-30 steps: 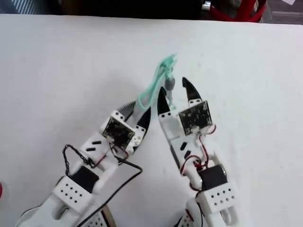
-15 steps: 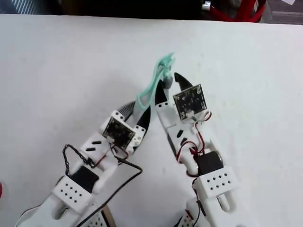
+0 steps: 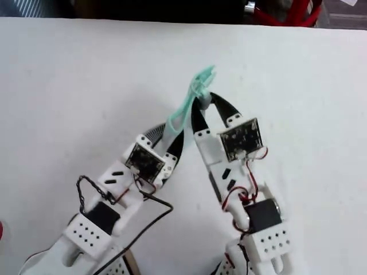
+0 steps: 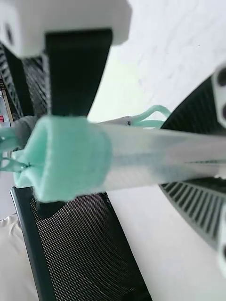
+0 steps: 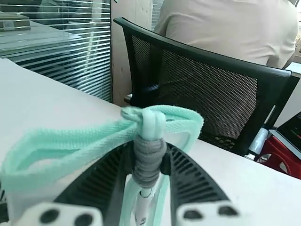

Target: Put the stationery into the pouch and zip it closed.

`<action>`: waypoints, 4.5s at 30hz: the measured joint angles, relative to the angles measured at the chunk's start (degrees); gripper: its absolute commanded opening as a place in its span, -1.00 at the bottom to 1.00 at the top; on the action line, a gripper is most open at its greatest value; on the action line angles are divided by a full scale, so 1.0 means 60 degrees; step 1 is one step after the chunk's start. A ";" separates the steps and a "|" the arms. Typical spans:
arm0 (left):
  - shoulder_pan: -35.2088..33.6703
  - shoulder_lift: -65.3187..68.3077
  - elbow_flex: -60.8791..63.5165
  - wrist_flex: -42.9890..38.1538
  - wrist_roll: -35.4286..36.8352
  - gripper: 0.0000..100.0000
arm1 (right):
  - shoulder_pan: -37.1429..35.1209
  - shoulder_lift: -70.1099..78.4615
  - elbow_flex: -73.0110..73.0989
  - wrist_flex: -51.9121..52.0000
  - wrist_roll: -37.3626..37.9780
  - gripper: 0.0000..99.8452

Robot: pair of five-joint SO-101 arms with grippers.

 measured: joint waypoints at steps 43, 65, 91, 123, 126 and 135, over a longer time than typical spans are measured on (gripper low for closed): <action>0.0000 0.0586 0.0044 -0.0264 -0.0029 -0.95 | -0.4190 0.0308 -0.6066 1.0593 0.4044 -0.96; -0.0190 0.0586 0.0029 -0.0264 -0.0029 -0.95 | -0.3429 0.0469 -0.5832 1.0418 0.3634 -0.97; -0.0264 0.0571 -0.0308 0.0557 -0.0044 -0.95 | -0.4557 0.0571 -0.5802 1.0828 0.4205 -0.96; -0.0264 0.0542 -0.0337 0.0601 -0.0044 -0.95 | -0.4821 0.0952 -0.7429 1.1458 0.4938 -0.96; -0.0308 0.0586 -0.0337 0.0601 -0.0044 -0.95 | -0.3194 0.1040 -0.7458 1.0256 0.3868 -0.97; -0.0249 0.0571 -0.0337 0.0601 -0.0044 -0.95 | -0.5861 0.0923 -0.7531 1.2381 0.5744 -0.96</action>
